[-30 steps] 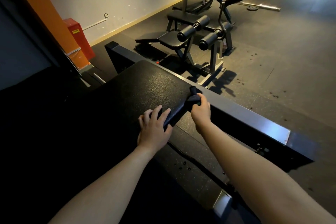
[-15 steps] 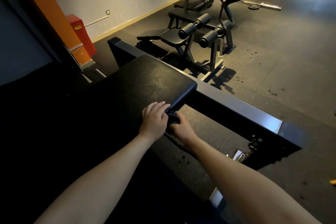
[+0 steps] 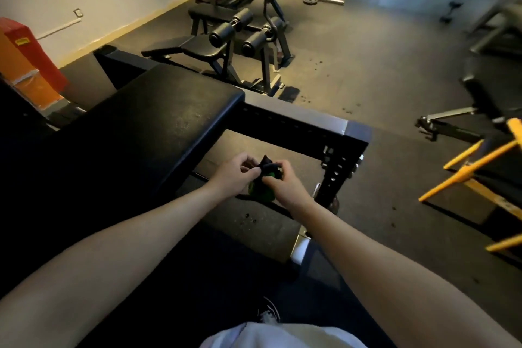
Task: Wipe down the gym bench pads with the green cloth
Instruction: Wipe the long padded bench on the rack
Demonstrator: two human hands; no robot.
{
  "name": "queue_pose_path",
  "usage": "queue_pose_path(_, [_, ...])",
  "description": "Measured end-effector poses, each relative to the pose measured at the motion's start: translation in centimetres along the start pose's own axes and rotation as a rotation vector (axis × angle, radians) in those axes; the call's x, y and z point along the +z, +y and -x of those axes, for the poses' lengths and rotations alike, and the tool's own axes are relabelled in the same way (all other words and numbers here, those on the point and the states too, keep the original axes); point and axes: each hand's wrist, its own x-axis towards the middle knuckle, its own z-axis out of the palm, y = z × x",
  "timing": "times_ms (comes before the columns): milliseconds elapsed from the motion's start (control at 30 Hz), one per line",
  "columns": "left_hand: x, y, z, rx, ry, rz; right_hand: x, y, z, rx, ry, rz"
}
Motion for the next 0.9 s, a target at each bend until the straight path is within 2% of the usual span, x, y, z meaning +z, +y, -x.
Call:
queue_pose_path(133, [4.1, 0.9, 3.8, 0.051, -0.071, -0.015, -2.4, 2.8, 6.4, 0.057, 0.108, 0.035])
queue_pose_path(300, [9.9, 3.1, 7.6, 0.022, -0.204, 0.109, -5.0, 7.4, 13.9, 0.152, 0.185, -0.041])
queue_pose_path(433, [14.6, 5.7, 9.5, 0.055, -0.247, 0.134, -7.9, 10.1, 18.9, 0.138, 0.271, -0.032])
queue_pose_path(667, [22.3, 10.4, 10.8, 0.108, -0.318, 0.143, -13.3, 12.8, 25.0, 0.066, 0.299, -0.051])
queue_pose_path(767, [26.1, 13.4, 10.8, 0.138, -0.352, 0.112, -16.5, 14.8, 26.2, 0.075, 0.461, -0.027])
queue_pose_path(900, [31.9, 16.6, 9.9, 0.162, -0.397, 0.076, -22.0, 16.5, 28.2, 0.05, 0.597, 0.035])
